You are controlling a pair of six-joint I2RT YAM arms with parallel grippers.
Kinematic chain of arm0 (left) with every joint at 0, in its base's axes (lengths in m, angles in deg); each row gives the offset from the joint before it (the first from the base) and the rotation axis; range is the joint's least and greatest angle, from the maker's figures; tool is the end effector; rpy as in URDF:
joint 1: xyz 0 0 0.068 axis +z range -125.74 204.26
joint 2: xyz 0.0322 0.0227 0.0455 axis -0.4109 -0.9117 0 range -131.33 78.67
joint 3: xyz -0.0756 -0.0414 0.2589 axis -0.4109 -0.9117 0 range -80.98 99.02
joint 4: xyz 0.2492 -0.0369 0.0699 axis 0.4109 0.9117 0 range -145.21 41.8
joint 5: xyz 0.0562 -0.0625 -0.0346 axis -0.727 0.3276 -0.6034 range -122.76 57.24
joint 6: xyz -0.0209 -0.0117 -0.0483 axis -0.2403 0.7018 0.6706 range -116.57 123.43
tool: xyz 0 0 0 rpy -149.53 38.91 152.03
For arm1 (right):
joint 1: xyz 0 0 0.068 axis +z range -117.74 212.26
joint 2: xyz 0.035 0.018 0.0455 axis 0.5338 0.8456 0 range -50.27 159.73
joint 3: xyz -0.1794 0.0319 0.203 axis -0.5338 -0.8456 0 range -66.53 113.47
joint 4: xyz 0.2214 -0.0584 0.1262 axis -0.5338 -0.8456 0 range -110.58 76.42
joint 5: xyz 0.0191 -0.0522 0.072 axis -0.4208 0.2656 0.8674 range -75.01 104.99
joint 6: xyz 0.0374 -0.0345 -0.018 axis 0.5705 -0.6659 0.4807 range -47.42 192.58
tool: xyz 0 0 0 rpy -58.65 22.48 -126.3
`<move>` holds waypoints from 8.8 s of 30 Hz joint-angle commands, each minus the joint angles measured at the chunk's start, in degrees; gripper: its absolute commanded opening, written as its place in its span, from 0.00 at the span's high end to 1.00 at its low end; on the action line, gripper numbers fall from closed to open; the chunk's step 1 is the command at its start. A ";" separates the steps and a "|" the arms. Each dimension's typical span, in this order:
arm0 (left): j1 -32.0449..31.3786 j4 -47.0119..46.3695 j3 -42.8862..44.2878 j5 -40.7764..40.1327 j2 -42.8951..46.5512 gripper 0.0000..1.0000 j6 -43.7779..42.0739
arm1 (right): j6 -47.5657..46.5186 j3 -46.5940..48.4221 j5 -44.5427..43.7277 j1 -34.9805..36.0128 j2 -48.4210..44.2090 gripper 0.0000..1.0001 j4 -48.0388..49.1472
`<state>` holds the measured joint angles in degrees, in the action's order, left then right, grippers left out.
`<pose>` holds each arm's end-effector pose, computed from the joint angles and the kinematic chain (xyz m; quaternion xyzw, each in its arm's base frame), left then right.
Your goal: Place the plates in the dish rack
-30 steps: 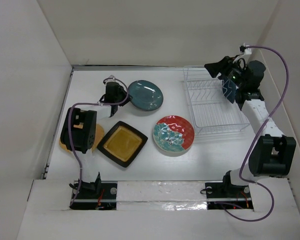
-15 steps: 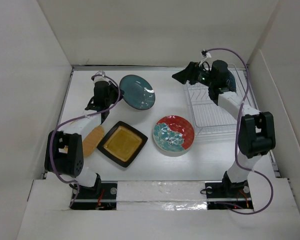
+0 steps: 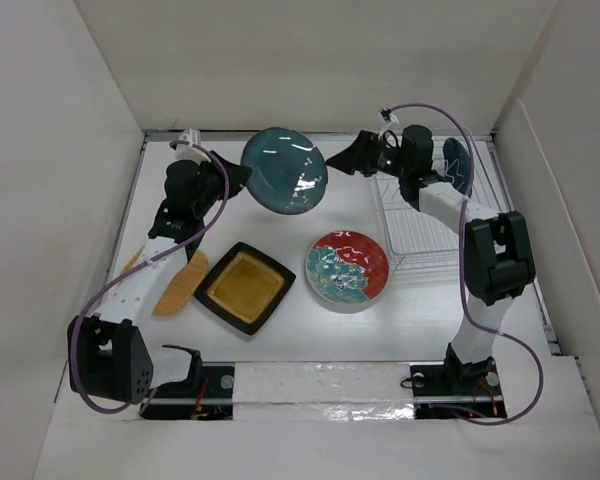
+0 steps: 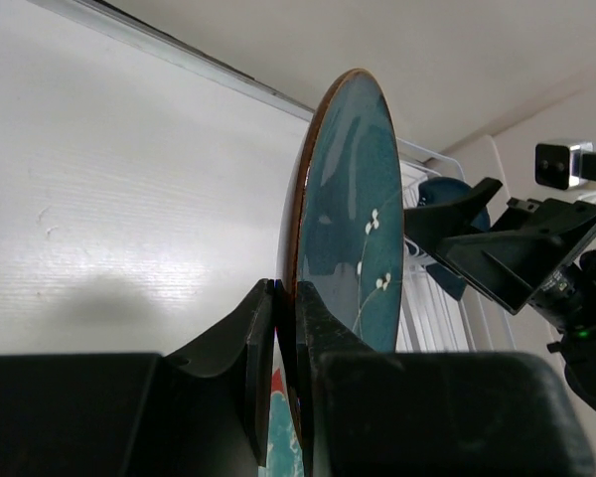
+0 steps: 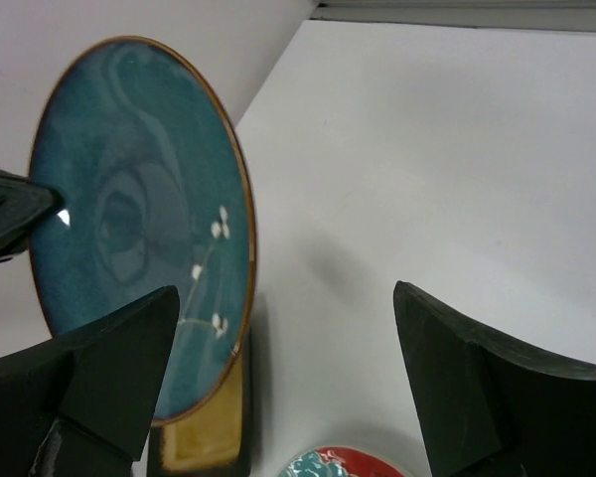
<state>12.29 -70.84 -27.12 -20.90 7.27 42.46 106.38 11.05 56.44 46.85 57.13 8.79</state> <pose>0.2883 -0.0686 0.3436 -0.0974 0.7119 -0.3647 0.5922 0.4210 0.1339 0.2826 -0.1129 0.7320 0.4955 0.4538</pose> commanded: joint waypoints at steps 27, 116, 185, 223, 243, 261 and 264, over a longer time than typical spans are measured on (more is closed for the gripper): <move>-2.10 -3.27 3.00 12.50 8.37 0.39 1.50 | 22.44 -4.27 14.80 4.31 0.64 1.00 38.97; -5.52 4.83 -8.69 10.03 20.42 0.30 -12.13 | -54.02 29.04 -62.81 -14.59 -2.81 1.00 -40.56; -13.34 31.80 20.92 26.11 -36.79 0.41 -32.69 | -20.97 -9.99 -29.68 -15.38 -30.14 0.61 -13.23; -19.42 37.79 23.83 22.60 -46.92 1.00 -35.52 | -19.74 -9.90 -25.81 -18.19 -28.47 0.59 -12.09; -13.79 29.62 21.81 24.00 -22.30 1.00 -28.13 | -17.45 -11.75 -20.45 -13.36 -35.41 0.49 -9.89; -9.57 20.39 19.79 22.51 -3.67 1.00 -21.28 | -20.87 -17.38 1.78 0.09 -31.38 0.17 -1.88; -9.57 20.29 19.52 22.77 -1.03 1.00 -21.27 | -24.56 -16.67 3.29 0.09 -29.70 0.12 -4.17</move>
<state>2.41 -41.18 -8.45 -2.63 0.34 17.61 86.25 -6.65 53.33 46.96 26.49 2.24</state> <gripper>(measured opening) 0.068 0.867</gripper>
